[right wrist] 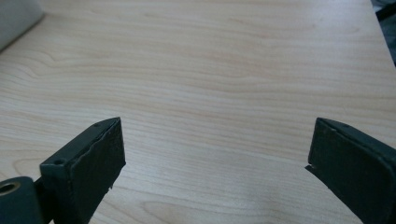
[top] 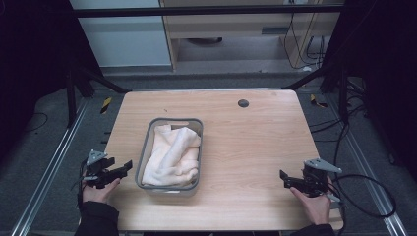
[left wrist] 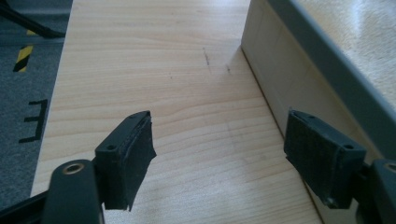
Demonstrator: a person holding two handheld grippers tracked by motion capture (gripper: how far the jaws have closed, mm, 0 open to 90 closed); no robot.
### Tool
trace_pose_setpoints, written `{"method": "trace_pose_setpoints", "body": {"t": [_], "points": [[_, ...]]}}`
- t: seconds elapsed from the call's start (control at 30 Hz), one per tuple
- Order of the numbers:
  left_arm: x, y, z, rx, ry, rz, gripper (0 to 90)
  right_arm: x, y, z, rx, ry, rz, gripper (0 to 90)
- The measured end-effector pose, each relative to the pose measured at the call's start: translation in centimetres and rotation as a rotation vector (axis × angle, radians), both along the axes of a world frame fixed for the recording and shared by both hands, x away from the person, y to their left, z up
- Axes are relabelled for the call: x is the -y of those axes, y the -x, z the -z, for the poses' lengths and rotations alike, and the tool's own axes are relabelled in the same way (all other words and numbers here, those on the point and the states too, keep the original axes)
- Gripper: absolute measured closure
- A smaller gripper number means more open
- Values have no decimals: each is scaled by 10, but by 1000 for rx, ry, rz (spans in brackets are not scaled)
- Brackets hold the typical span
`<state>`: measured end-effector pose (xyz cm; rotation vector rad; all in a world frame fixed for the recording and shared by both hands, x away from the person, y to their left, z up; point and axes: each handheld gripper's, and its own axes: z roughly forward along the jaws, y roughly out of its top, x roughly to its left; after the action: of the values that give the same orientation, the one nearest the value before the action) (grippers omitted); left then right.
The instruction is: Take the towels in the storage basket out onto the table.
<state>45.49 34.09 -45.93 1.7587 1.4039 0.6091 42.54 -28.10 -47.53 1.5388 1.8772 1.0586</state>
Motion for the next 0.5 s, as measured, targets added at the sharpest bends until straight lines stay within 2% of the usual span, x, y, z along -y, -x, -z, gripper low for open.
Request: {"method": "trace_pose_setpoints", "body": {"t": [0.1,0.23,0.3,0.37,0.5], "points": [[1,2,-7,9,4,10,268,1,4,-3,25,-32,-3,58],[1,6,-18,12,38,-1,285,0,7,-7,55,-20,7,83],[0,8,-24,32,49,-7,300,-2,8,-6,70,-20,3,88],[-1,10,-30,36,63,2,300,-3,8,-4,91,-1,2,99],[-1,14,-43,57,75,18,295,-3,8,-3,101,0,-6,116]]}}
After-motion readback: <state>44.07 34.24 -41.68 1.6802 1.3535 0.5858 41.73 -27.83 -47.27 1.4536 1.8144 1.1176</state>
